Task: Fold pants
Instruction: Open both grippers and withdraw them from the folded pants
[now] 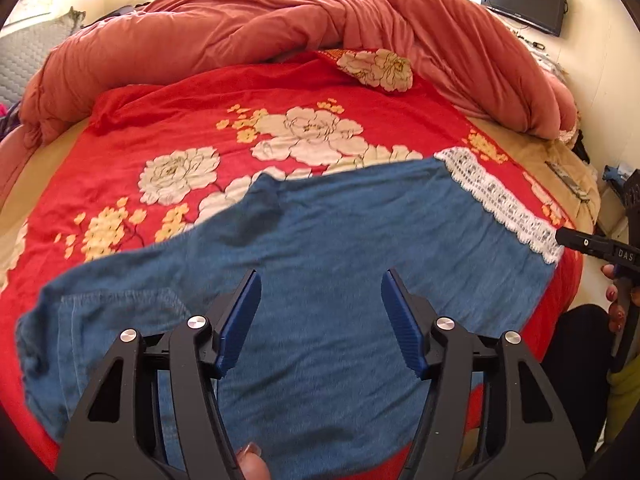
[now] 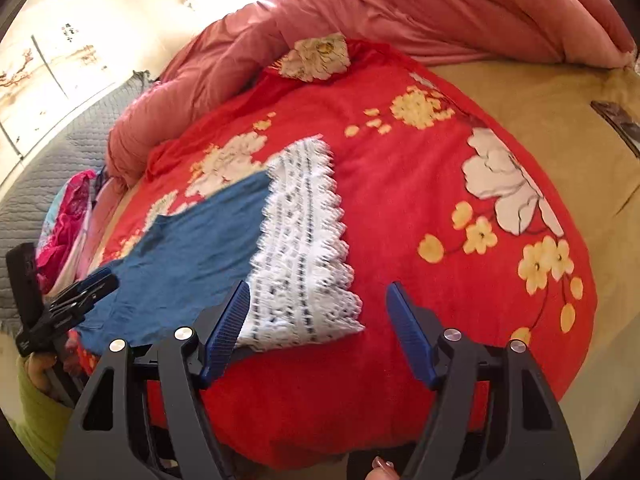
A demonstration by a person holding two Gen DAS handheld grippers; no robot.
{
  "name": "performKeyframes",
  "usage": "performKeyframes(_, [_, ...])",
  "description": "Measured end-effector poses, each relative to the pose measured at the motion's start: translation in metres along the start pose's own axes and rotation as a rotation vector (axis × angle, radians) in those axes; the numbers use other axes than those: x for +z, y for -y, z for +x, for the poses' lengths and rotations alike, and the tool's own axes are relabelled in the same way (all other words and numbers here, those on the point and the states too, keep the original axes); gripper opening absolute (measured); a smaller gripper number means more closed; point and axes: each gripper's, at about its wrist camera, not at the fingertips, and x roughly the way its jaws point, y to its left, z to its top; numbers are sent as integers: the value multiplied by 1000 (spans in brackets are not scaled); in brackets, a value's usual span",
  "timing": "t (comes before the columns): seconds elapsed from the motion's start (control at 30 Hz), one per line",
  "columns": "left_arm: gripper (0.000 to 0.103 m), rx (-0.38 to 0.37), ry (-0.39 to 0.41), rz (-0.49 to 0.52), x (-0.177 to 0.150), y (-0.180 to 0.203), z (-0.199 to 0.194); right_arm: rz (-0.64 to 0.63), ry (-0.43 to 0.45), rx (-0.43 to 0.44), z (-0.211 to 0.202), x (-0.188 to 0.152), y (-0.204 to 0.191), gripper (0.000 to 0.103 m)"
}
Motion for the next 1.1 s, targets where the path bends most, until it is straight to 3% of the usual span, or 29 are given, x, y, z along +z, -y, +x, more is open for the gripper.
performKeyframes(0.1, [56,15,-21,-7,-13,1,3,25,-18,13,11,-8,8,69])
performKeyframes(0.13, [58,19,-33,-7,-16,2,5,18,-12,18,12,-9,8,65])
performKeyframes(0.17, [58,28,-47,-3,-20,2,9,0,-8,12,13,-10,5,49])
performKeyframes(0.27, [60,78,-90,16,-27,0,23,-43,8,26,9,-9,-2,20])
performKeyframes(0.37, [61,68,-101,-1,-29,-4,27,-63,63,50,-7,-9,-7,14])
performKeyframes(0.47, [62,75,-103,7,-30,-3,28,-86,80,25,-12,-9,-9,14])
performKeyframes(0.57, [63,81,-108,13,-30,-3,30,-85,28,-35,6,-14,-4,19])
performKeyframes(0.8, [64,83,-108,10,-29,-2,30,-45,28,-22,9,-17,3,28])
performKeyframes(0.97, [64,47,-57,30,-24,5,15,-49,62,-51,-5,-17,0,52])
performKeyframes(1.1, [64,28,33,54,-18,15,-3,-39,96,-64,-19,-13,2,60])
